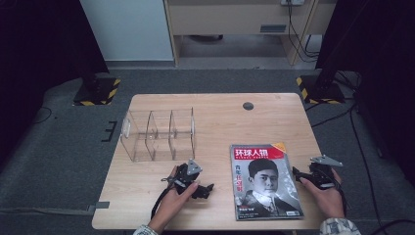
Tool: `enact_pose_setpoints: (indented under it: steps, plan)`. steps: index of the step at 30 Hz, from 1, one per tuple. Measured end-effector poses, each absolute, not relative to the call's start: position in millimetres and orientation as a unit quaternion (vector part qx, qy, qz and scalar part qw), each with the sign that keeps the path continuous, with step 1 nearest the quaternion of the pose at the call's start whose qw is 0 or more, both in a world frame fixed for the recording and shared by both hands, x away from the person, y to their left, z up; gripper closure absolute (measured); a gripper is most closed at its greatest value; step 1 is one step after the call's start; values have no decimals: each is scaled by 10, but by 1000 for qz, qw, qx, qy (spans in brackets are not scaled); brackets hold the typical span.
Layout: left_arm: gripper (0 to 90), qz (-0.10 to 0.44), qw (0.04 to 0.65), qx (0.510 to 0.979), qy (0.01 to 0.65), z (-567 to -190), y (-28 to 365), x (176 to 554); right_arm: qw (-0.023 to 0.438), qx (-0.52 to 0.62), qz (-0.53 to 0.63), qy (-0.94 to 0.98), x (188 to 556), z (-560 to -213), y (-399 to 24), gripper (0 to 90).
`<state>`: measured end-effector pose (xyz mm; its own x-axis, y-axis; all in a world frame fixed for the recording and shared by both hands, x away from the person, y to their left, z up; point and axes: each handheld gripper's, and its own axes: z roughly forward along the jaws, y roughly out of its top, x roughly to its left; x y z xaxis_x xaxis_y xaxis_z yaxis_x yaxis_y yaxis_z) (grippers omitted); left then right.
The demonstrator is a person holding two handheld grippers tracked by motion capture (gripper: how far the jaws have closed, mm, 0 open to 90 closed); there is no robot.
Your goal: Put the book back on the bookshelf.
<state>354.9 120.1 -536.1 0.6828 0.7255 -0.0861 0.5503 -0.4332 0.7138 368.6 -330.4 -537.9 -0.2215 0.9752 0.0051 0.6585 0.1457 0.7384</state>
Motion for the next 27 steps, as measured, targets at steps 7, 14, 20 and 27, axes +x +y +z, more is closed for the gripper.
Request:
enact_pose_setpoints:
  steps: [7,14,20,27]
  plan:
    - [0,125,365,844,373,-5364,1209,3532,290,569,330,695,3568,-5286,-3364,235]
    - [0,148,345,848,373,-5373,1149,3559,290,555,369,686,3463,-5147,-3323,241]
    - [0,153,343,848,375,-5370,1144,3561,267,546,362,707,3507,-5199,-3219,193]
    - [0,154,342,847,377,-5370,1144,3550,226,521,382,729,3550,-5214,-3090,109]
